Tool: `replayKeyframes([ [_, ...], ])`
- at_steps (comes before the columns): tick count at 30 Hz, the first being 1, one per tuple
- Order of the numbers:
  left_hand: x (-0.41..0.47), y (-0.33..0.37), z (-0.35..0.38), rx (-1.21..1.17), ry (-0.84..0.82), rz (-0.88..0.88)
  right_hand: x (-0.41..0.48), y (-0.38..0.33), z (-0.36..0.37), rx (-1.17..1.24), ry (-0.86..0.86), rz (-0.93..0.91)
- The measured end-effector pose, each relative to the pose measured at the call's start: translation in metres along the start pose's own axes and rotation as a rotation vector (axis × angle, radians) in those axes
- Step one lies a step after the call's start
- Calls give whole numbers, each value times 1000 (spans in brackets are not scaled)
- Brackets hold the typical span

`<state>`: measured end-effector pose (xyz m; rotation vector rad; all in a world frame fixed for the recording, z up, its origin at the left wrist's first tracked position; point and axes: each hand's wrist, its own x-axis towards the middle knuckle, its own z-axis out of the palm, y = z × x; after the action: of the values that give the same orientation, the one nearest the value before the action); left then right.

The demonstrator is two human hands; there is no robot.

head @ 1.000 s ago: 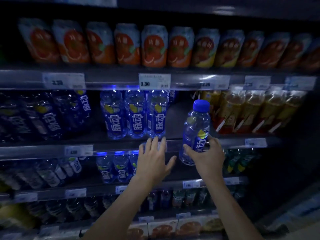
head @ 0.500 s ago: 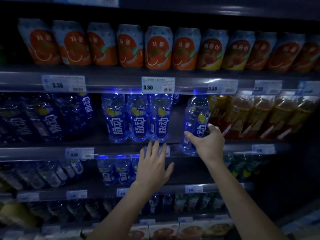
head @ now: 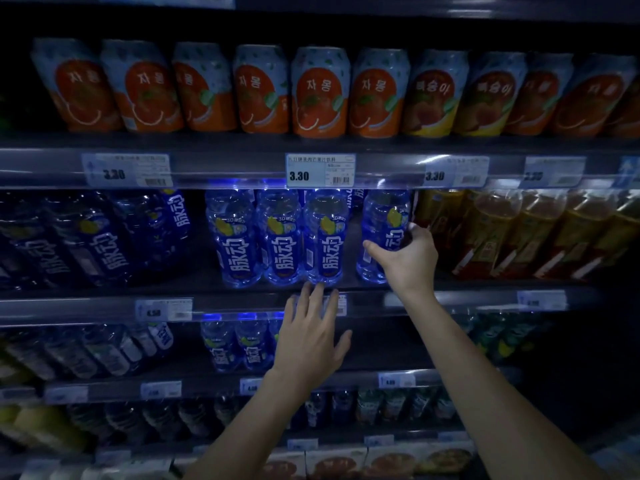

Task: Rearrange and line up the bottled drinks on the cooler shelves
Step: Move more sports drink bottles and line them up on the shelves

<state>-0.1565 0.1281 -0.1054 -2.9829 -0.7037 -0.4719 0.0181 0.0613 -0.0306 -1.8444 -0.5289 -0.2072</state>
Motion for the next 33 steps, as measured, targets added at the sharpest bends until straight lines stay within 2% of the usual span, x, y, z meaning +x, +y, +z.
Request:
replayKeyframes([
  [7,-1,0,3,-18,30,1,3,11,24,33,-12,-4],
  [20,-1,-2,3,-40,13,7,-9,11,17,-20,-60,-92],
  [33,-1,-2,1,-72,38,17,-15,11,23,-64,-35,-77],
])
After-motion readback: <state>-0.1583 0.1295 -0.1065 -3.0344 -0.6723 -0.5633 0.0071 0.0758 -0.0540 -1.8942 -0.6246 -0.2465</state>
